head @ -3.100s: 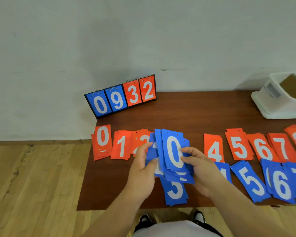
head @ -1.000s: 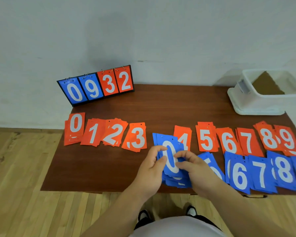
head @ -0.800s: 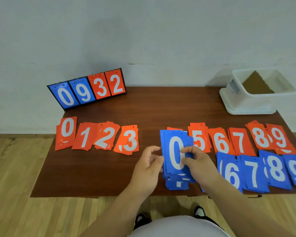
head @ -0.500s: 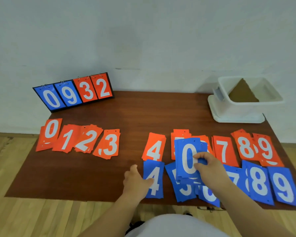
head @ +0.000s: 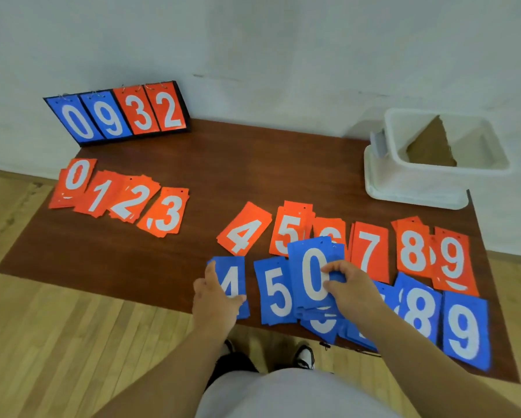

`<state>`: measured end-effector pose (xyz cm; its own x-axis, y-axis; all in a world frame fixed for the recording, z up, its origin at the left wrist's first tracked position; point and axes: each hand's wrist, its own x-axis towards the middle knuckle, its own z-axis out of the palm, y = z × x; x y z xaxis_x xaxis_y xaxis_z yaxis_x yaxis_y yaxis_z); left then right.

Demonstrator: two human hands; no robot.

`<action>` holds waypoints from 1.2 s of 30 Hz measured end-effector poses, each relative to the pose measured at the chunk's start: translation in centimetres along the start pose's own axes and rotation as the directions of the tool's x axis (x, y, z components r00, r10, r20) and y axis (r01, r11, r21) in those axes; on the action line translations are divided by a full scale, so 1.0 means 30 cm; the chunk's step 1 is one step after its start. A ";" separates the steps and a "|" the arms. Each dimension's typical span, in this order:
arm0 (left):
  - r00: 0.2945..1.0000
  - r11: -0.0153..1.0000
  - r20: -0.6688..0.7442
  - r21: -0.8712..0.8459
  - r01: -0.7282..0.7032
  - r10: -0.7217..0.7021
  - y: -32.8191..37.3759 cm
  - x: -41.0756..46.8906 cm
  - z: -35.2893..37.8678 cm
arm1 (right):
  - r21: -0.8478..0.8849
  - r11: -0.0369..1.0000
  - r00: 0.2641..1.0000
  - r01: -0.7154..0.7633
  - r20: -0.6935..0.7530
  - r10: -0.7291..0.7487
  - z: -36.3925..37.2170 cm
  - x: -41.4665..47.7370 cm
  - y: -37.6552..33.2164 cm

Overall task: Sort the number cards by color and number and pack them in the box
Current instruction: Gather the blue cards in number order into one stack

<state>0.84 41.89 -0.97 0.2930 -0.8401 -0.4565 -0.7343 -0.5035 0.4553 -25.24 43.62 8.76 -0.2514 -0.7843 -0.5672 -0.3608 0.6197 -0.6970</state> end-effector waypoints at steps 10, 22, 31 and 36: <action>1.000 0.934 -0.010 -0.356 -0.026 0.024 0.002 -0.029 -0.135 | 0.101 0.993 0.998 -0.062 -0.006 0.063 0.068 -0.012 -0.067; 0.865 0.782 0.210 -0.558 -0.277 0.456 0.144 0.031 -0.359 | 0.774 0.613 0.986 -0.160 0.153 0.064 0.246 -0.099 -0.245; 0.670 0.736 0.414 -0.607 -0.301 0.616 0.214 -0.078 -0.300 | 0.585 0.810 0.995 -0.047 -0.048 0.092 0.301 -0.182 -0.140; 0.759 0.792 0.355 -0.515 -0.328 0.546 0.251 -0.065 -0.233 | 0.441 0.897 0.924 -0.024 -0.332 0.188 0.225 -0.168 -0.058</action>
<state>-0.97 38.31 8.70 -0.3959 -0.8405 -0.3698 -0.3626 -0.2269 0.9039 -17.28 46.71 9.88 -0.5984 -0.6180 -0.5099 0.0784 0.5882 -0.8049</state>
